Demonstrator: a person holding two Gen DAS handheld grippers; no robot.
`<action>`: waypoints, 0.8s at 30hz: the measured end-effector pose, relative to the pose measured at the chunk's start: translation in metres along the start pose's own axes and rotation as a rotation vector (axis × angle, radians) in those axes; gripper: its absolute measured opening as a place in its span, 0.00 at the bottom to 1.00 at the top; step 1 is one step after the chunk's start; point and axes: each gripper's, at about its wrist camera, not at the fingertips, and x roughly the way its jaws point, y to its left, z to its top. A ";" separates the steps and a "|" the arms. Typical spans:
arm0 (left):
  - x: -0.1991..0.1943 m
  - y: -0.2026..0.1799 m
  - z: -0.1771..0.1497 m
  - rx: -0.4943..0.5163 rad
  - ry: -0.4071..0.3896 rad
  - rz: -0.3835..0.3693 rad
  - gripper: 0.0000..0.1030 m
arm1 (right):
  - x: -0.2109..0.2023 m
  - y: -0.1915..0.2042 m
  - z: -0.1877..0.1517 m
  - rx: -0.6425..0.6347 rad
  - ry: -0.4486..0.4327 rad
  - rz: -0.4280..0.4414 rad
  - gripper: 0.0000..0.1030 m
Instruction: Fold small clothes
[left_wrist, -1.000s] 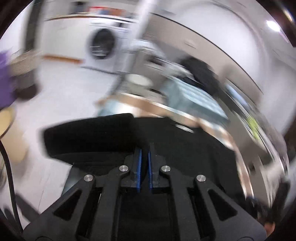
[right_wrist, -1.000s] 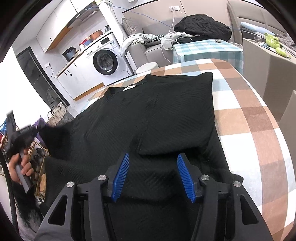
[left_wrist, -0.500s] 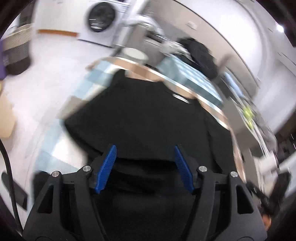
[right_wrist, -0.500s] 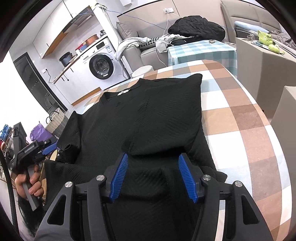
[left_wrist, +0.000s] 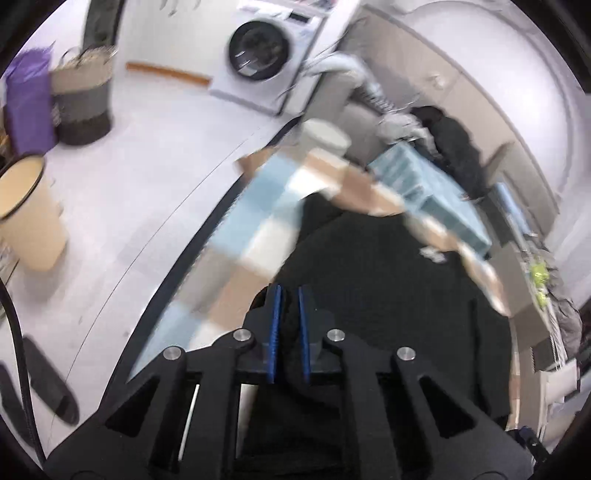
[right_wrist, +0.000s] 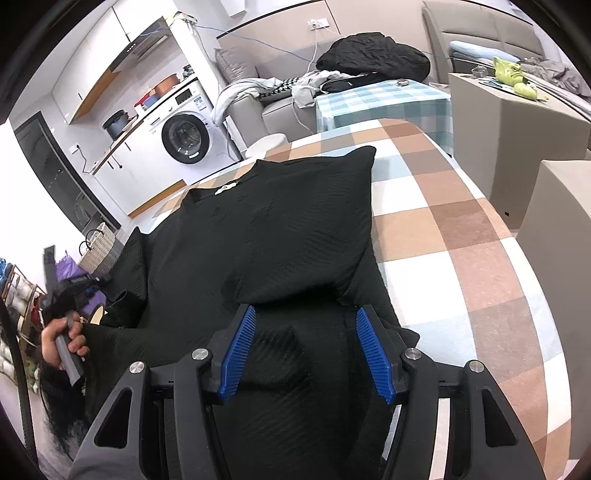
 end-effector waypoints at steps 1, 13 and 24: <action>-0.006 -0.013 0.004 0.020 -0.007 -0.029 0.06 | 0.000 0.000 0.000 0.000 0.002 0.000 0.57; -0.035 -0.112 0.007 0.256 -0.035 -0.202 0.66 | -0.011 -0.002 0.001 -0.031 -0.004 -0.008 0.57; -0.084 0.027 -0.070 0.092 0.034 0.047 0.66 | -0.036 -0.031 -0.024 -0.054 0.058 -0.018 0.65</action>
